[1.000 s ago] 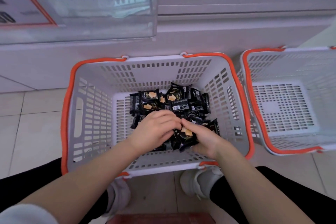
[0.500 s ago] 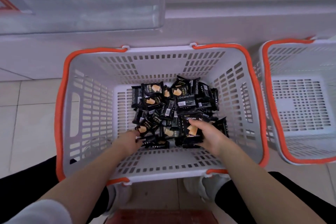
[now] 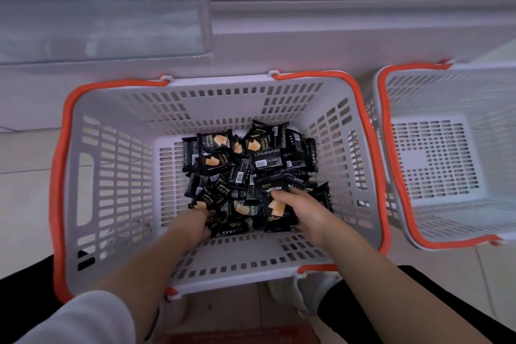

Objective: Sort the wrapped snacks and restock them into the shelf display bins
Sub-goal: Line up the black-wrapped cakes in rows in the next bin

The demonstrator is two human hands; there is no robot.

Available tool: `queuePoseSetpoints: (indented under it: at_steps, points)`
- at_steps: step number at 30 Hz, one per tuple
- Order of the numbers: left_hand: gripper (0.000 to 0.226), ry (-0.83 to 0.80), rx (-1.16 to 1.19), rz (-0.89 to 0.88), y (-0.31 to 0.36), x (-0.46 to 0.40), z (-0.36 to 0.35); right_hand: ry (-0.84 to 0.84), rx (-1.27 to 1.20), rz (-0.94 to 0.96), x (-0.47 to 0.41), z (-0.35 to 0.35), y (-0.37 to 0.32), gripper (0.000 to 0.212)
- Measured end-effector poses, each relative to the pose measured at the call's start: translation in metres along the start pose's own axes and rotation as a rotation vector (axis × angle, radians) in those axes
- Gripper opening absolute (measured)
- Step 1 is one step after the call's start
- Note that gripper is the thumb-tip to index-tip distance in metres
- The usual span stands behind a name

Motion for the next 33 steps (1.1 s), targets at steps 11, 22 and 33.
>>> queuePoseSetpoints:
  at_steps: [11,22,33]
  points:
    - [0.020,-0.028,1.319,-0.153,0.017,0.103,0.081,0.071,-0.200,0.291,0.058,-0.002,-0.021,0.022]
    - [0.019,0.502,0.327,-0.627,-0.017,0.246,0.174,0.036,0.382,0.877,0.176,-0.018,-0.109,0.026]
    - [0.023,0.837,0.408,-0.753,-0.031,0.330,0.207,-0.343,0.684,1.034,0.252,-0.074,-0.162,0.026]
Point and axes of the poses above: each hand's wrist, its own x-axis away from the middle knuckle, its own z-axis out of the back of the hand, y = z × x, the point moved 1 cm from there along -x, towards the middle knuckle, and after that the axes turned 14 degrees about z, right-handed, at the moved point
